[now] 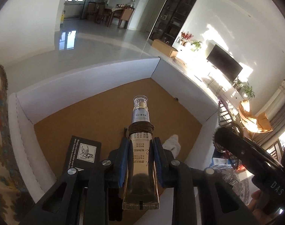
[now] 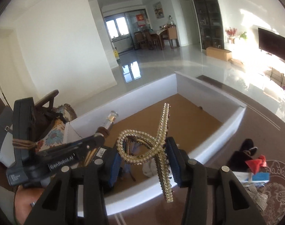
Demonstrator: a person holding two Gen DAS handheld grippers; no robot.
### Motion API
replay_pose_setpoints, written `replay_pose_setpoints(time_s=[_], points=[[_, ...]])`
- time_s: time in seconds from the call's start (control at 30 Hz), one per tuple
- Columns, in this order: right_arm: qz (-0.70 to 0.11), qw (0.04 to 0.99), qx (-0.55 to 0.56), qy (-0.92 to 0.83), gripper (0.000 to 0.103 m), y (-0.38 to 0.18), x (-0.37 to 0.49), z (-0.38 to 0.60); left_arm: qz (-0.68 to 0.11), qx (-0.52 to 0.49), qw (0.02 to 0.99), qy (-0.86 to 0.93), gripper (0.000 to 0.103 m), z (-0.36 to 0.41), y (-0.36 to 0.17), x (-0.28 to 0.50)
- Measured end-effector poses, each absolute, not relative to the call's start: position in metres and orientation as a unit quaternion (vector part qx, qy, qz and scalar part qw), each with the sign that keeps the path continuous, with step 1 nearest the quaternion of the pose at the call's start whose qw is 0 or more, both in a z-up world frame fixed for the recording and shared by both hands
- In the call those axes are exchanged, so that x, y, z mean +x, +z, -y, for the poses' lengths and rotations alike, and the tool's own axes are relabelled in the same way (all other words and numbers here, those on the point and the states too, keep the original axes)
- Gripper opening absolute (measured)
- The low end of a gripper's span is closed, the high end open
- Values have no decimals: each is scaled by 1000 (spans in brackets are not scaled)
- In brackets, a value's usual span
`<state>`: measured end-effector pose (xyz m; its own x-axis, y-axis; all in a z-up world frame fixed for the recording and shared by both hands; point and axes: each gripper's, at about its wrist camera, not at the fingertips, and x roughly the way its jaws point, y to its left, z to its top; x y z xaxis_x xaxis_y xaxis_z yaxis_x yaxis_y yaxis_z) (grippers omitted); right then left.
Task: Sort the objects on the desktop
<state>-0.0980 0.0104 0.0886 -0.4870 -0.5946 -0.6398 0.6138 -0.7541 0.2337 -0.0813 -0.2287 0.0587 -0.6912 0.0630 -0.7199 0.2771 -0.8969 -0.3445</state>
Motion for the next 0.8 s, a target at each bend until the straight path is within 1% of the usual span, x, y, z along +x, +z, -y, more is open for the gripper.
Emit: replay_pose_setpoints(time_s=[0.1, 0.23, 0.27, 0.3, 0.37, 0.43, 0.47, 0.53, 0.63, 0.7, 0.77, 0.8], points=[[-18, 352, 402, -845, 46, 58, -129, 26, -214, 414, 79, -881, 26, 233, 40, -93], [-18, 340, 448, -827, 46, 22, -162, 51, -236, 436, 94, -863, 27, 244, 29, -100], [-14, 336, 463, -820, 46, 14, -169, 53, -235, 447, 99, -857, 34, 245, 26, -103], [-11, 330, 472, -818, 47, 9, -174, 55, -239, 459, 102, -850, 53, 246, 21, -105], [1, 326, 473, -819, 58, 6, -178, 52, -250, 480, 110, -834, 76, 250, 15, -110], [11, 325, 459, -827, 73, 11, -176, 44, -261, 476, 112, -832, 76, 252, 14, -109], [11, 321, 451, -833, 76, 14, -171, 36, -265, 470, 111, -834, 76, 253, 15, -108], [11, 315, 433, -844, 77, 23, -164, 24, -254, 453, 120, -846, 76, 249, 21, -105], [14, 302, 400, -865, 77, 41, -144, -5, -203, 409, 131, -880, 76, 232, 40, -98], [13, 286, 376, -882, 80, 54, -125, -34, -183, 372, 110, -903, 76, 215, 55, -91], [5, 255, 349, -902, 89, 60, -100, -68, -173, 331, 65, -925, 76, 195, 68, -80], [-1, 235, 336, -912, 97, 60, -85, -88, -168, 313, 40, -934, 76, 182, 74, -74]])
